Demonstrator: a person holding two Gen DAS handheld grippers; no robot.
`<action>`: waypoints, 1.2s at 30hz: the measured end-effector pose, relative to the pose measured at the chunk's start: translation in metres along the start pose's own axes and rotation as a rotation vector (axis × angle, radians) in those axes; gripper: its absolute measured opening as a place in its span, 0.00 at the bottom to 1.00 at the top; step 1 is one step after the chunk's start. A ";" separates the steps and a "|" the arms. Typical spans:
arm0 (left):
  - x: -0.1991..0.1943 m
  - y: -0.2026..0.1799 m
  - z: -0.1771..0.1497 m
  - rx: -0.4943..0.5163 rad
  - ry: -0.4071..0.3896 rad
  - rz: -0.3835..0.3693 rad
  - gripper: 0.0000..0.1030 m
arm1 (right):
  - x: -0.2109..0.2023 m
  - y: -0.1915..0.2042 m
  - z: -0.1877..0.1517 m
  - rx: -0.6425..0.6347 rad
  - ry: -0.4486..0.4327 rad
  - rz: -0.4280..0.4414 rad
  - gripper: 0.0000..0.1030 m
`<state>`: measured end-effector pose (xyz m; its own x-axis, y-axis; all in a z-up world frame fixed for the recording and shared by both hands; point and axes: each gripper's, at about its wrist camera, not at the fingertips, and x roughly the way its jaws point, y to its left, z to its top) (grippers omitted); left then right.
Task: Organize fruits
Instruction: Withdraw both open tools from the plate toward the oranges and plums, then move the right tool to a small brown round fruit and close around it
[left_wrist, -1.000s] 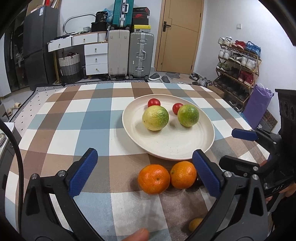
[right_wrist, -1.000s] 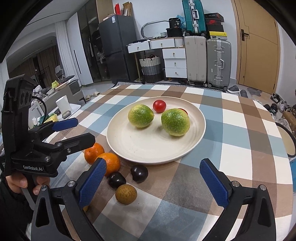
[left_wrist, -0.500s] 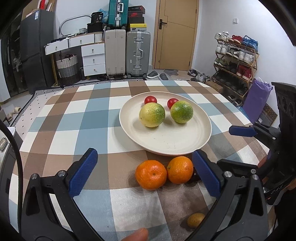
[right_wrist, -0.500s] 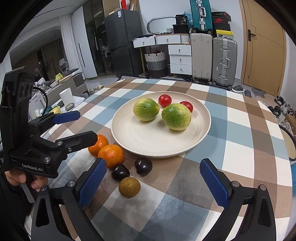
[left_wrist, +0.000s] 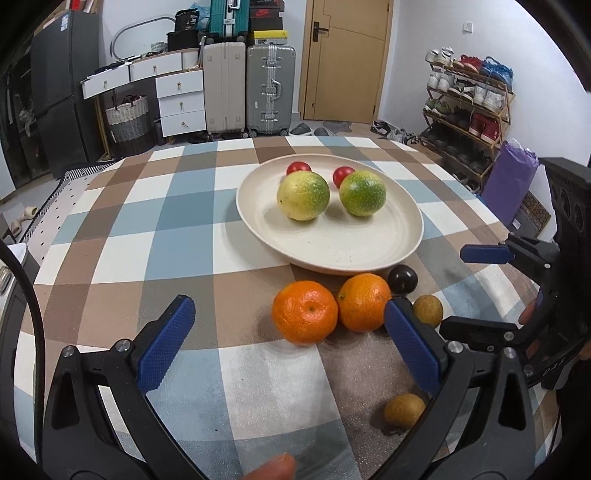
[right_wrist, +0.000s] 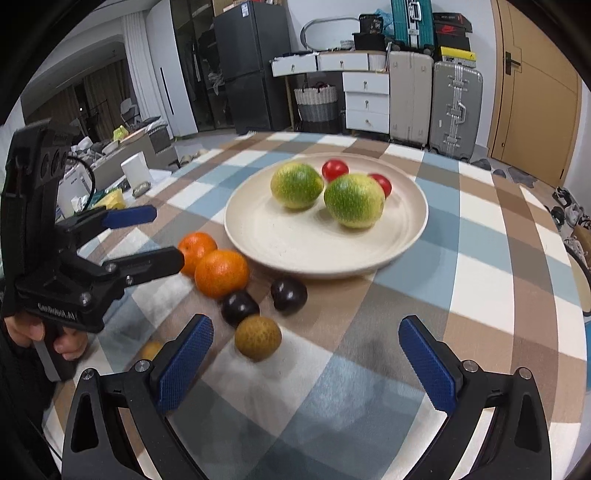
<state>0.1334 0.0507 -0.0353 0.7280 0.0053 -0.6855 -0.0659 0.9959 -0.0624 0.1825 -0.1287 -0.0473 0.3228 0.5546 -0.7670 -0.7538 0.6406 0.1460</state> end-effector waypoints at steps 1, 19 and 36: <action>0.001 -0.001 -0.001 0.005 0.004 0.000 0.99 | 0.000 0.000 -0.001 -0.003 0.002 0.002 1.00; 0.010 0.000 -0.002 -0.001 0.036 0.000 0.99 | 0.011 0.017 -0.004 -0.077 0.060 0.037 0.69; 0.010 0.009 0.000 -0.037 0.034 0.015 0.99 | 0.012 0.016 -0.004 -0.064 0.067 0.103 0.37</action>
<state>0.1402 0.0602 -0.0427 0.7029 0.0162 -0.7111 -0.1025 0.9916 -0.0787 0.1717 -0.1141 -0.0570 0.2042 0.5773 -0.7906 -0.8168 0.5457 0.1875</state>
